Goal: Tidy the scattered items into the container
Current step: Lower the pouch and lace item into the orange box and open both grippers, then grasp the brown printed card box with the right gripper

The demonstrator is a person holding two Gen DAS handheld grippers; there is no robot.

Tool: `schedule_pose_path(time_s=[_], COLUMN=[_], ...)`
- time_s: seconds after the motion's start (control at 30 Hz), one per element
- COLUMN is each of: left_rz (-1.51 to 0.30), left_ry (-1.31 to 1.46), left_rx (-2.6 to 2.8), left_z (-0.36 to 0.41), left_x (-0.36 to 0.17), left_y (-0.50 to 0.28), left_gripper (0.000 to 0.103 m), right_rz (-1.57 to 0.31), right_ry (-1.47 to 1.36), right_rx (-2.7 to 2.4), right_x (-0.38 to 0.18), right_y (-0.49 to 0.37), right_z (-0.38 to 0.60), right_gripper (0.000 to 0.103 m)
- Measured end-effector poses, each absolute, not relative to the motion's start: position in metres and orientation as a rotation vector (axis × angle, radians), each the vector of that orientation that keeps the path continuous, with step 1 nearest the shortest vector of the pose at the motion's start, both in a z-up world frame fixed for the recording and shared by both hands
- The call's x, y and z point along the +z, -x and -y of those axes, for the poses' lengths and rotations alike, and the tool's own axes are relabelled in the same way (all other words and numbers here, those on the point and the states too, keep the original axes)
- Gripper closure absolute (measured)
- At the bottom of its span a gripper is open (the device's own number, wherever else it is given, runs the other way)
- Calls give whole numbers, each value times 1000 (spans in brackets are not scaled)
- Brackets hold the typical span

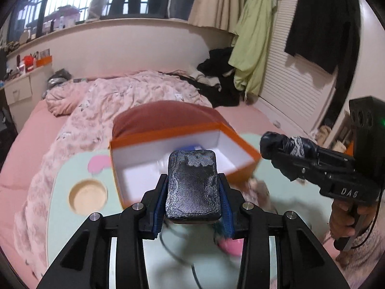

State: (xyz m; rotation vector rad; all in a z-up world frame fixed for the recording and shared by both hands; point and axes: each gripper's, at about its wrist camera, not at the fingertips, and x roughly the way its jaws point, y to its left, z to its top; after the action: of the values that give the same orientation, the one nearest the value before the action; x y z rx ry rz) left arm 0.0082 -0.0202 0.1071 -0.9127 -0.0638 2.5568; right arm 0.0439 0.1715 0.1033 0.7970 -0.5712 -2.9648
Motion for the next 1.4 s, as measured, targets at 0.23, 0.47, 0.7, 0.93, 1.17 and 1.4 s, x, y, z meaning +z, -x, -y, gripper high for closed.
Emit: schedule_pose_path(time_s=[0.23,0.47,0.7,0.93,1.17,1.4], left_rz=[152,292,288,217,49,-157], left_ry=[1056,1068,945,991,1204,1248], left_rx=[2542,2604,2622,2602,2577,2633], left_z=[13,27,36,25,6,-9], left_x=[89,80,100,72,25,9], left_y=[61,67,13,-51,-71,-68], left_gripper=[65,25,9,5,5,0], right_rz=[616,753,807,654,491,398], right_ry=[-925,-1014,-854,-902,-1151,-1183], right_rx=[-2935,-2920,-2974,-3029,-3016,-3024], right_x=[104,76,90,77,24,11], right_y=[34,70,20,-39,-68,-70], right_z=[-188,-201,-200,-160,-124,-115], right_gripper=[58,32,31,26,26,6])
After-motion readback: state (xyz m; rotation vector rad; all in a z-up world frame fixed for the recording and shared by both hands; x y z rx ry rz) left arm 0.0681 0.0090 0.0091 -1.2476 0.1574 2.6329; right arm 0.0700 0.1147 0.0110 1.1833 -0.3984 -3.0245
